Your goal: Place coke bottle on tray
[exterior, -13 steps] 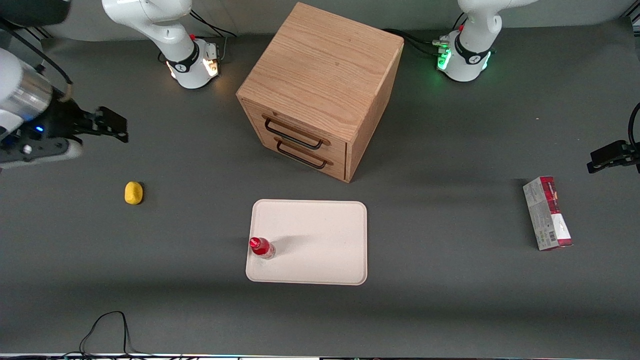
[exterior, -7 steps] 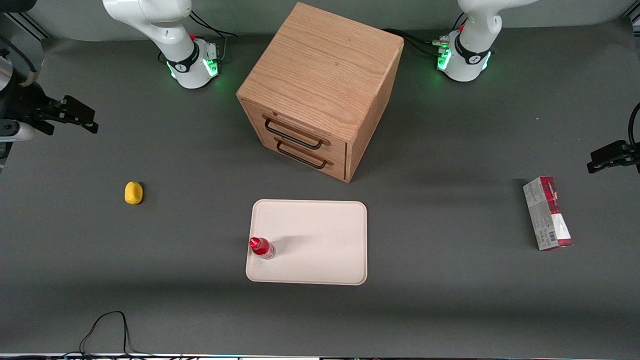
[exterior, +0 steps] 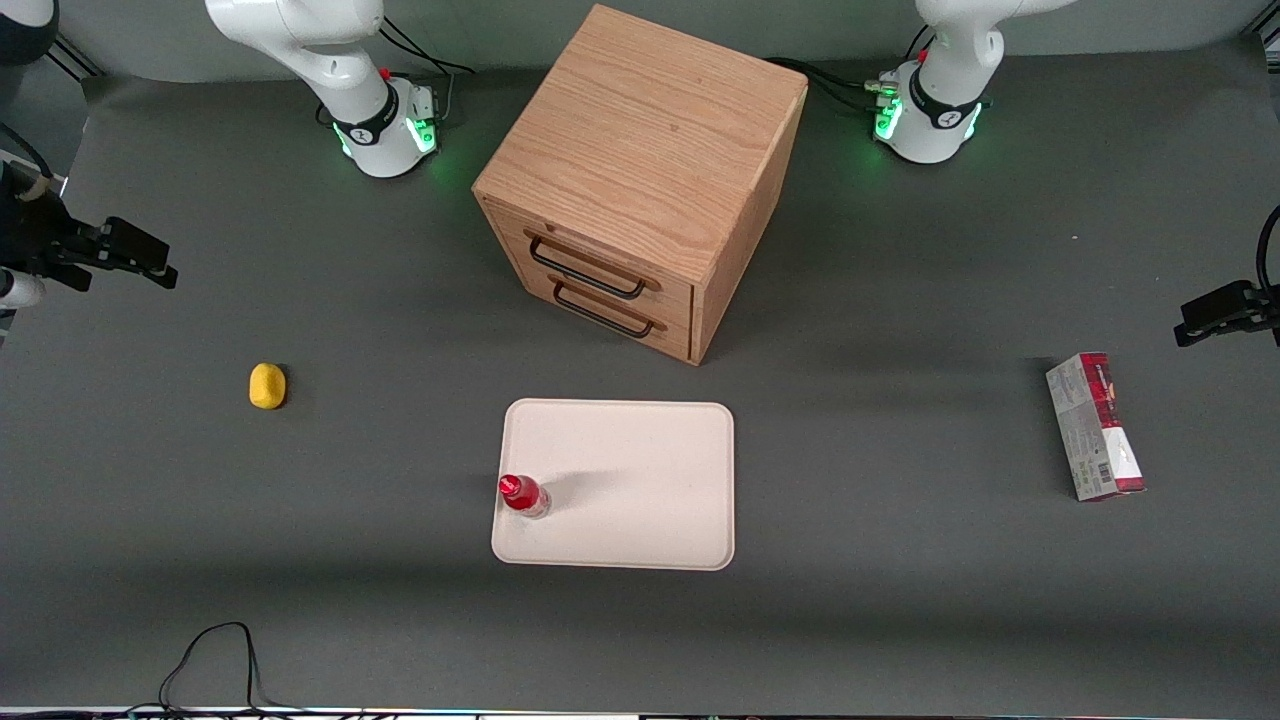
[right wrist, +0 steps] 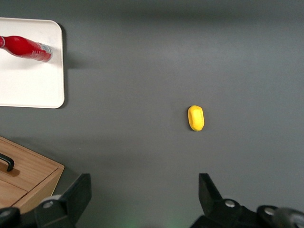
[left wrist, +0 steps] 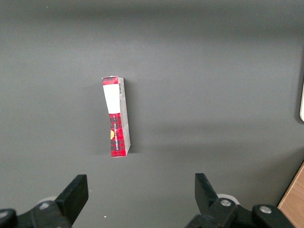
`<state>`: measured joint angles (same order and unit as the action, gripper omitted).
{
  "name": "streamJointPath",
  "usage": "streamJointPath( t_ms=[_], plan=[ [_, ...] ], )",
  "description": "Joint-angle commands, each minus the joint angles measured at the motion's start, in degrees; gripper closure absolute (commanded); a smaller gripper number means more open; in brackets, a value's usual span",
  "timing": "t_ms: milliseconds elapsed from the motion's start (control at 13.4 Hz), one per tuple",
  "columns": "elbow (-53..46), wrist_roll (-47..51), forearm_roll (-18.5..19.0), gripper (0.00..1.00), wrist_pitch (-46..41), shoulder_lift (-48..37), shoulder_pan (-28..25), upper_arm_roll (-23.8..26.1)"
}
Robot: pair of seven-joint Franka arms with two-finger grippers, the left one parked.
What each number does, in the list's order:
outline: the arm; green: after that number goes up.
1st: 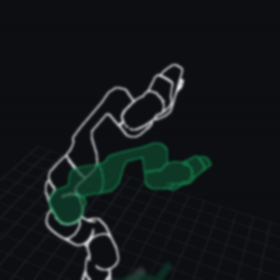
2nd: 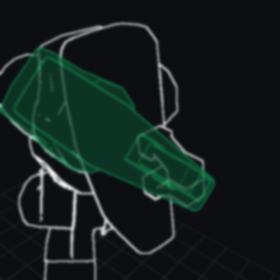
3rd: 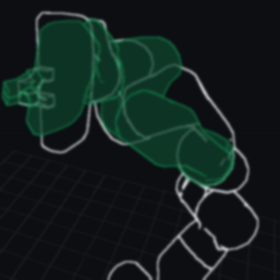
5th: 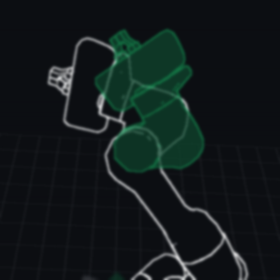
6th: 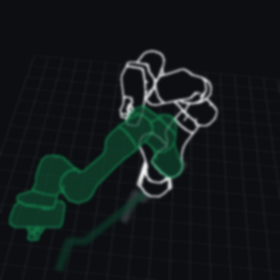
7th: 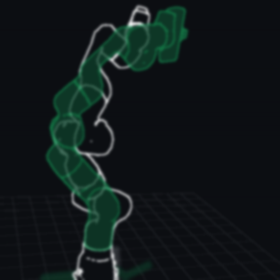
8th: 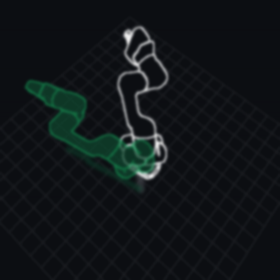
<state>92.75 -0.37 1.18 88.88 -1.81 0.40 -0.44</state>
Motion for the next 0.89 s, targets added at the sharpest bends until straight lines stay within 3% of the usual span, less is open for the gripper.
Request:
streamJointPath(
  t_ms=[0, 820],
  plan=[
    [-1.43, -1.56, -0.21, 0.0, -0.54, 0.84, -0.14, -0.44],
    [-2.22, -3.23, -0.21, 0.0, -1.16, 1.1, -0.75, -1.14]
  ],
)
